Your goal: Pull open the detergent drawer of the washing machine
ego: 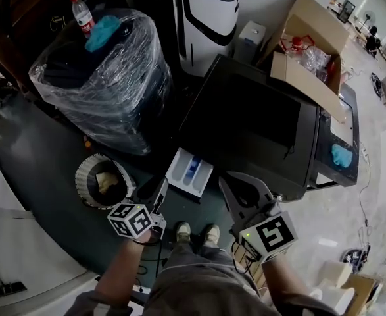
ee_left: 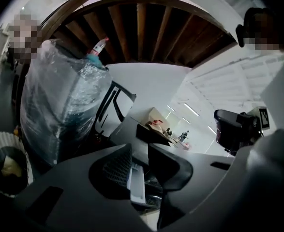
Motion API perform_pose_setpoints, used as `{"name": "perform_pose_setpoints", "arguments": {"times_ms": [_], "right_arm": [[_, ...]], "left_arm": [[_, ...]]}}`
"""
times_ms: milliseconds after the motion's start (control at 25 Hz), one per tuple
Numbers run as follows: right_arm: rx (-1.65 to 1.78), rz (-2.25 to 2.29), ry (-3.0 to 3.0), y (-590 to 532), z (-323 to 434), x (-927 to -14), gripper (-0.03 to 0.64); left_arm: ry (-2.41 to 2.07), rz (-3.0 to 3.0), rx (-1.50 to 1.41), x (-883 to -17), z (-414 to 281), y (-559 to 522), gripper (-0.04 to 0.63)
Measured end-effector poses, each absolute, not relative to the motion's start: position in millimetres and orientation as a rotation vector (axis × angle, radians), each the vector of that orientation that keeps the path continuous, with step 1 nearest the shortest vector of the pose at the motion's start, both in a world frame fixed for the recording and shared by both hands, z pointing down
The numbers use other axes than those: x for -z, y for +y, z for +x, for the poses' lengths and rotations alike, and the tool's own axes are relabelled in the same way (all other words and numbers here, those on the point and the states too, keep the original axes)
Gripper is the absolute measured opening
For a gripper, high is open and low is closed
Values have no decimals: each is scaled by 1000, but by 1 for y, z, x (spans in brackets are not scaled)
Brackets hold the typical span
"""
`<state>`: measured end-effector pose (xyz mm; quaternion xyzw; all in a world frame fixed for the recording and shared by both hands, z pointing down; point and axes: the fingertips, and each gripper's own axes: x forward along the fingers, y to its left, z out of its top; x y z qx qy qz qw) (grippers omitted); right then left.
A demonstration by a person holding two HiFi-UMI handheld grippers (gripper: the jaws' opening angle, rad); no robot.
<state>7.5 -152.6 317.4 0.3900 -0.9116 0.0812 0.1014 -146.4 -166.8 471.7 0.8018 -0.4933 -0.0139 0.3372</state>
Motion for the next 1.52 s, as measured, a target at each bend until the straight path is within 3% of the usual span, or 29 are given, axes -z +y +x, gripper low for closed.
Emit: {"name": "perform_pose_setpoints", "arguments": {"times_ms": [440, 760, 1520], "right_arm": [[-115, 1234, -2732, -142, 23, -258, 31], [-29, 1264, -2753, -137, 33, -233, 31], [31, 1251, -2802, -129, 38, -205, 31]], "left_arm": [[-1382, 2453, -91, -344, -125, -179, 36], [-1426, 2645, -164, -281, -108, -174, 21], [-1505, 2747, -195, -232, -109, -159, 20]]}}
